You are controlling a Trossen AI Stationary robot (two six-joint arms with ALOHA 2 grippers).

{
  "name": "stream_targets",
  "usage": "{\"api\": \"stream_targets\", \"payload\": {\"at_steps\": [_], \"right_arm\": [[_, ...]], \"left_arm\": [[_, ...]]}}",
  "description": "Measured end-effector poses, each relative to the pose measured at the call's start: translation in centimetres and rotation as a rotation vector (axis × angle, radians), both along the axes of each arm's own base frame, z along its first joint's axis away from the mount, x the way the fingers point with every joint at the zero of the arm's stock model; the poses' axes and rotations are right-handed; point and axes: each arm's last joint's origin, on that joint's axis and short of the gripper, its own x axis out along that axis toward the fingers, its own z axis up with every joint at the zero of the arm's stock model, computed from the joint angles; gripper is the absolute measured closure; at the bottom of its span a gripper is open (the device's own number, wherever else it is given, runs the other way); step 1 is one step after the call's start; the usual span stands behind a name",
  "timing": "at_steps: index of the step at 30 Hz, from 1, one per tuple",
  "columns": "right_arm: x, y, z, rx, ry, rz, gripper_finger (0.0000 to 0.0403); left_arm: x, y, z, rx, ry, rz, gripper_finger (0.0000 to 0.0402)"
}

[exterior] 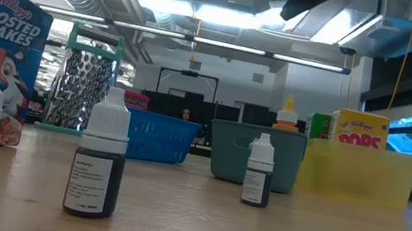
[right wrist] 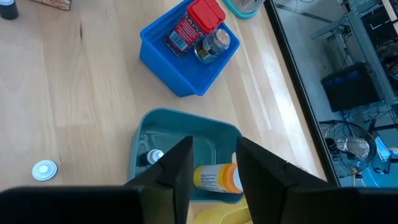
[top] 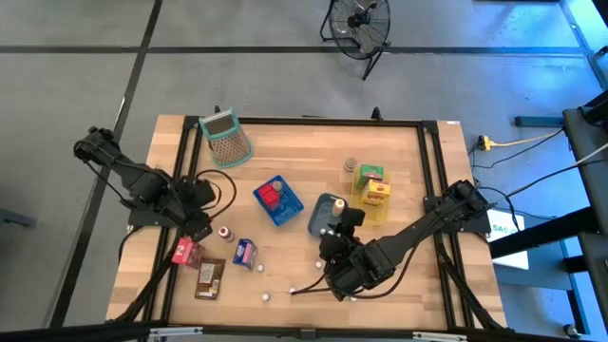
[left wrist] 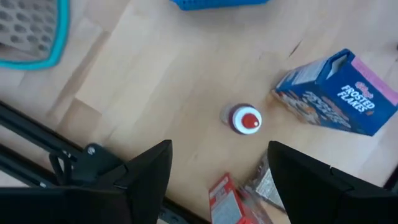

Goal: Pick & Place Kitchen Items
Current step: Put the red cereal box into the yellow bin

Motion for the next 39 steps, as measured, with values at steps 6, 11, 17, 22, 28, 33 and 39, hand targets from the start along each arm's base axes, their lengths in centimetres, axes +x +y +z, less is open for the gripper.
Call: {"api": "stream_targets", "payload": {"at_steps": [6, 11, 17, 22, 28, 33, 39], "right_arm": [[0.0, 0.0, 0.0, 0.003, -0.003, 0.0, 0.0279], [0.0, 0.0, 0.0, 0.005, -0.005, 0.0, 0.0279], [0.1, 0.1, 0.0, 0.015, -0.005, 0.001, 0.0279], [0.1, 0.1, 0.0, 0.019, -0.007, 0.0, 0.0279], [0.1, 0.1, 0.0, 0.021, -0.012, -0.001, 0.0279], [0.1, 0.1, 0.0, 0.022, -0.012, -0.001, 0.0279], [0.2, 0.1, 0.0, 0.037, -0.011, 0.001, 0.0279]], "left_arm": [[0.0, 0.0, 0.0, 0.041, -0.03, 0.015, 0.0142], [-0.1, 0.3, 0.1, 0.115, -0.041, 0.003, 0.0141], [-0.6, 0.8, 0.0, 0.17, -0.007, 0.042, 0.0141], [-0.7, 0.9, 0.0, 0.209, -0.012, 0.048, 0.0141], [-0.8, 0.8, 0.0, 0.134, -0.018, 0.173, 0.0141], [-0.9, 0.5, -0.1, 0.021, 0.02, 0.285, 0.0141], [-1.0, -0.8, -0.6, -0.057, 0.087, 0.346, 0.0141]]}}
